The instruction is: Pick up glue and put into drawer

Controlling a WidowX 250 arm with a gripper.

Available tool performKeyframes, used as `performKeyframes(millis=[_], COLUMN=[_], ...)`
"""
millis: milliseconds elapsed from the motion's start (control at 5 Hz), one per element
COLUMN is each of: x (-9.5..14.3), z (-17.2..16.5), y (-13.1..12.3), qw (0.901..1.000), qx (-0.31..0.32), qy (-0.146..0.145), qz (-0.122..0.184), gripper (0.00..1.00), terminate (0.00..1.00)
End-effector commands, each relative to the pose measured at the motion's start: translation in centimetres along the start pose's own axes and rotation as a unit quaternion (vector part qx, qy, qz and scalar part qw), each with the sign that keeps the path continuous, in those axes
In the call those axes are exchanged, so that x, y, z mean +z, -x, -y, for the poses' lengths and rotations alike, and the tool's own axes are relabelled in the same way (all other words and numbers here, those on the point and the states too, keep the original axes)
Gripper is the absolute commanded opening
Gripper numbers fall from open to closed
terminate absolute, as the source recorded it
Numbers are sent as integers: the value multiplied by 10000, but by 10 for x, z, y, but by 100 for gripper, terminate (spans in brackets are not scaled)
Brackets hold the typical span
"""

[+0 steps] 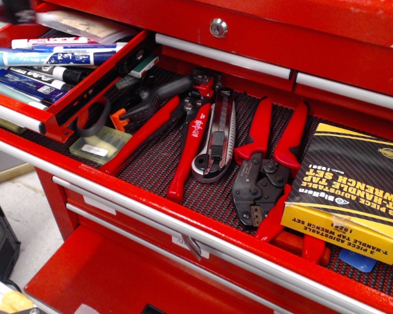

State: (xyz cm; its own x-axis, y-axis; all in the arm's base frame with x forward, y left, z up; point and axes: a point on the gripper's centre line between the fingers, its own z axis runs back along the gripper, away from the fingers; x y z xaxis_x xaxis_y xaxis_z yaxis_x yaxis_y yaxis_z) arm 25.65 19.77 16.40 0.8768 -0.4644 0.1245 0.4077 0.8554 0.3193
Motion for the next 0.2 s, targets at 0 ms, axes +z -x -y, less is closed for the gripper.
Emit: performKeyframes(millis=[0], x=[24], z=[-3], y=[-12], qw=[9995], qx=[-123], qy=[-257], qz=[158], gripper=[100], terminate=[100])
